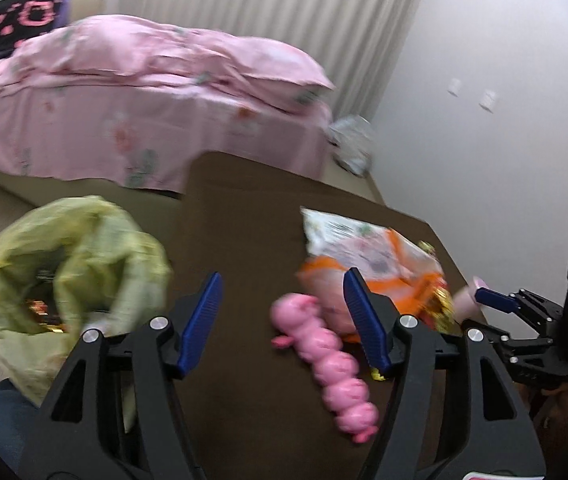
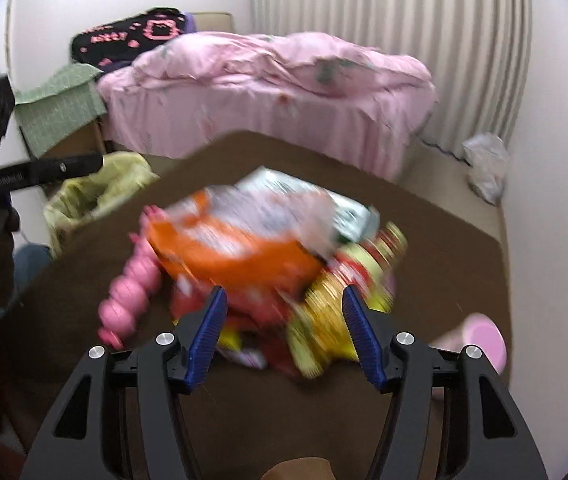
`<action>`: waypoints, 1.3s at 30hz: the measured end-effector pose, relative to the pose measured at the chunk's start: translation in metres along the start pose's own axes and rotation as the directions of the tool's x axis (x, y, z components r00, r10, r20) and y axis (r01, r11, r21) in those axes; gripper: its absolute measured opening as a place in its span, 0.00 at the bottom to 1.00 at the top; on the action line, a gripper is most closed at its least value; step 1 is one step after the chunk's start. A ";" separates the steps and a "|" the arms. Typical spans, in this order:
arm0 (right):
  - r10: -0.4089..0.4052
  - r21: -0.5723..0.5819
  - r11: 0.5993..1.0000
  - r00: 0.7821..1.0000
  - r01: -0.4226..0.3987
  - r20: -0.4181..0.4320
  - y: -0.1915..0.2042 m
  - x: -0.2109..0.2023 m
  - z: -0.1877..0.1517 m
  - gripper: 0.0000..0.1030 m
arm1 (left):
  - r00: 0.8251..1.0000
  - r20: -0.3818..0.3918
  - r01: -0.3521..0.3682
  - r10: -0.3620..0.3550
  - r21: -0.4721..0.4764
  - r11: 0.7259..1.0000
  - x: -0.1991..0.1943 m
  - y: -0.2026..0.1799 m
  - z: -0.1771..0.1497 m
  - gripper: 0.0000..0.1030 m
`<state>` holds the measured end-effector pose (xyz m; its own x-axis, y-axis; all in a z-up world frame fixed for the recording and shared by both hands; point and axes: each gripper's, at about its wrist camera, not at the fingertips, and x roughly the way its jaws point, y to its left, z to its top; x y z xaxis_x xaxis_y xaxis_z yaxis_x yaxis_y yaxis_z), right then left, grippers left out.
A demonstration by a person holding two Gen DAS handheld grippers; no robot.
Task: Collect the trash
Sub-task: 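Move both tools back over the table toward the remaining snack bags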
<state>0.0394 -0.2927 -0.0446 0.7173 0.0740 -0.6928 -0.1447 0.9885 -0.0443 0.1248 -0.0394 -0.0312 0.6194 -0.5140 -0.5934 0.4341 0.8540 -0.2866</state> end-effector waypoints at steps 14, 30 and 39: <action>-0.111 0.162 0.981 0.994 0.105 0.026 -0.047 -0.007 -0.049 0.55 | 0.990 -0.130 0.072 -0.051 0.155 0.985 0.039 -0.082 -0.030 0.58; 0.060 0.238 0.969 0.998 -0.067 0.034 -0.042 0.042 -0.014 0.11 | 0.985 -0.151 0.107 -0.080 0.180 0.978 0.028 -0.076 -0.042 0.58; 0.000 0.257 0.966 0.999 -0.010 0.037 -0.058 -0.013 -0.059 0.08 | 0.970 -0.196 0.213 -0.145 0.391 0.895 0.053 -0.138 -0.044 0.58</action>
<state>-0.0017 -0.3586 -0.0759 0.7421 0.0791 -0.6656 0.0283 0.9884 0.1490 0.0690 -0.1810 -0.0557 0.4096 -0.6067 -0.6813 0.7765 0.6238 -0.0887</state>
